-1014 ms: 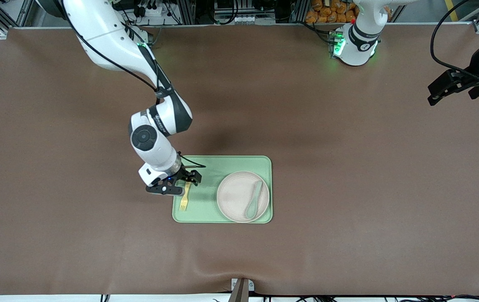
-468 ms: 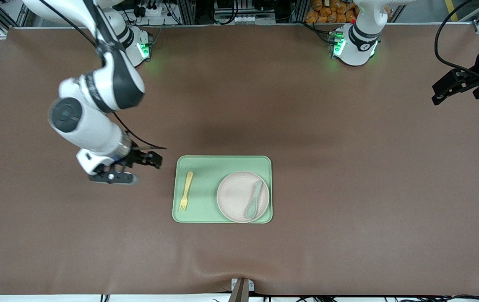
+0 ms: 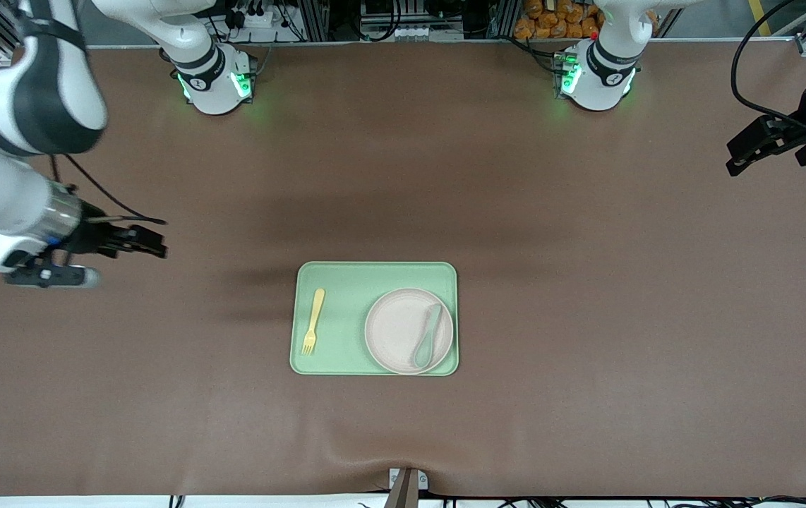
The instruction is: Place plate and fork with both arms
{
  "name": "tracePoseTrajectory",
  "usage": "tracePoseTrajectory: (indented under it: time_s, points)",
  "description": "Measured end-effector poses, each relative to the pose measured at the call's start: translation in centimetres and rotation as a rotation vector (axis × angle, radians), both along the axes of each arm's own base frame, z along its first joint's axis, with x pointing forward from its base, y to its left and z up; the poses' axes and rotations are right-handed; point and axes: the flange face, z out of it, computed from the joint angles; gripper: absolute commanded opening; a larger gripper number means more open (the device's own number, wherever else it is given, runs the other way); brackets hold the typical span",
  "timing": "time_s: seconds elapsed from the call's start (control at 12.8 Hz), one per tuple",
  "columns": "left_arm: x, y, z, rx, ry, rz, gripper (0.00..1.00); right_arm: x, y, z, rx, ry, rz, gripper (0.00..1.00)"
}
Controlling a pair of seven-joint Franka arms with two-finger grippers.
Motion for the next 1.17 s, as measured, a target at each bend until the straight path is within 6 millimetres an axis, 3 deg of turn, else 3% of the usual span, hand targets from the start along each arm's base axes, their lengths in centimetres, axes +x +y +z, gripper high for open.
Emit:
tracePoseTrajectory:
  time_s: [0.16,0.31,0.62,0.78,1.17]
  points:
    - [-0.1,0.0,0.0,0.001,0.005,0.000,1.00,-0.7,-4.4,3.3,0.000,-0.001,0.015,1.00]
    - [-0.1,0.1,-0.1,0.001,0.013,0.002,1.00,-2.2,-6.7,6.6,-0.034,0.002,0.020,1.00]
    - [-0.2,0.5,-0.1,0.002,0.019,0.011,1.00,-6.2,-6.8,11.4,-0.087,0.049,0.038,1.00]
    - [-0.2,0.4,-0.1,0.002,0.019,0.008,1.00,-7.1,-6.3,13.3,-0.097,0.069,0.011,1.00]
    - [-0.4,0.4,0.6,-0.022,-0.002,0.009,1.00,-7.5,-4.8,14.5,-0.103,0.075,0.004,1.00]
